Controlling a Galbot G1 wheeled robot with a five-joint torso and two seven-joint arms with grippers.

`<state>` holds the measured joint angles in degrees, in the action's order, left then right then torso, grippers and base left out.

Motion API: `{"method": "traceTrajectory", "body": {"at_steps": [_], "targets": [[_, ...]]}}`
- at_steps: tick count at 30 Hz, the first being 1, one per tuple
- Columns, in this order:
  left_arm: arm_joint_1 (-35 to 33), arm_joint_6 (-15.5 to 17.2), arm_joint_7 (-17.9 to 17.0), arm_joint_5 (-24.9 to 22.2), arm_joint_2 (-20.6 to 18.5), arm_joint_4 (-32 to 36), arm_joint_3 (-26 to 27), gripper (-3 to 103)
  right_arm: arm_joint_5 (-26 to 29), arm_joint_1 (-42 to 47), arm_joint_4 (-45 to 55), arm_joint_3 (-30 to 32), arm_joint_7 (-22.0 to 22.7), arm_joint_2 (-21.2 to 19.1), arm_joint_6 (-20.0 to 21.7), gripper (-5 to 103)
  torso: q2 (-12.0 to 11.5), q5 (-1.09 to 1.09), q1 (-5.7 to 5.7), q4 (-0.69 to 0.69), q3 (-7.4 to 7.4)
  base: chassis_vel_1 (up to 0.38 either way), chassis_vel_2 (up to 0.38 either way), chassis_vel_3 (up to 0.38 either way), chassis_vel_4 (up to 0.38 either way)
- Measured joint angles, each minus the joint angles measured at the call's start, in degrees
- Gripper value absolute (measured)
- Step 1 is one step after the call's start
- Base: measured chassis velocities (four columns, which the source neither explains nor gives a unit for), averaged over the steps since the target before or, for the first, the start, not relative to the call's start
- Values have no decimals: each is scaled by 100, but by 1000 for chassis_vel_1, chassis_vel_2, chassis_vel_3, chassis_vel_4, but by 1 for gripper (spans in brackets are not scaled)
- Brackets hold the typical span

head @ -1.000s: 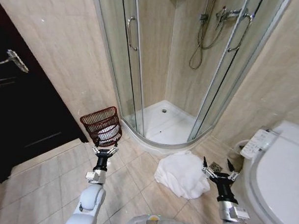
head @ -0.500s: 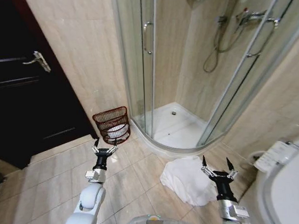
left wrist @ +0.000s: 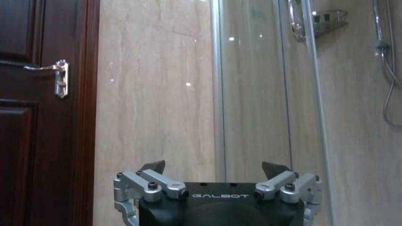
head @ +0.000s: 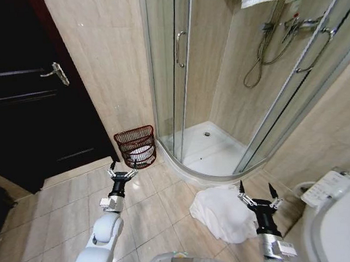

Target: Discard the used towel into the hamper.

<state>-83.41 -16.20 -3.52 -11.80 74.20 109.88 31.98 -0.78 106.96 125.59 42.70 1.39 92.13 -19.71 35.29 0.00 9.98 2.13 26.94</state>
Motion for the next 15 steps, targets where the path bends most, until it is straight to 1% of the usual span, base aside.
{"method": "traceTrajectory", "body": {"at_steps": [3, 4, 8, 15], "targets": [[29, 61, -29, 56, 3, 7, -69, 100, 1, 4, 71, 17, 4, 0, 27, 100, 97, 0, 40, 0, 57, 0, 0, 0, 0], [29, 61, -29, 56, 3, 7, -69, 100, 1, 4, 71, 17, 4, 0, 27, 100, 97, 0, 40, 0, 57, 0, 0, 0, 0], [30, 148, -83, 51, 23, 59, -93, 100, 1, -2, 143, 21, -3, 0, 121, 100, 142, 0, 60, 0, 82, 0, 0, 0, 0], [87, 243, -90, 15, 24, 159, -77, 100, -38, -122, 365, 40, -10, 0, 351, 100, 314, 0, 140, 0, 172, 0, 0, 0, 0]]}}
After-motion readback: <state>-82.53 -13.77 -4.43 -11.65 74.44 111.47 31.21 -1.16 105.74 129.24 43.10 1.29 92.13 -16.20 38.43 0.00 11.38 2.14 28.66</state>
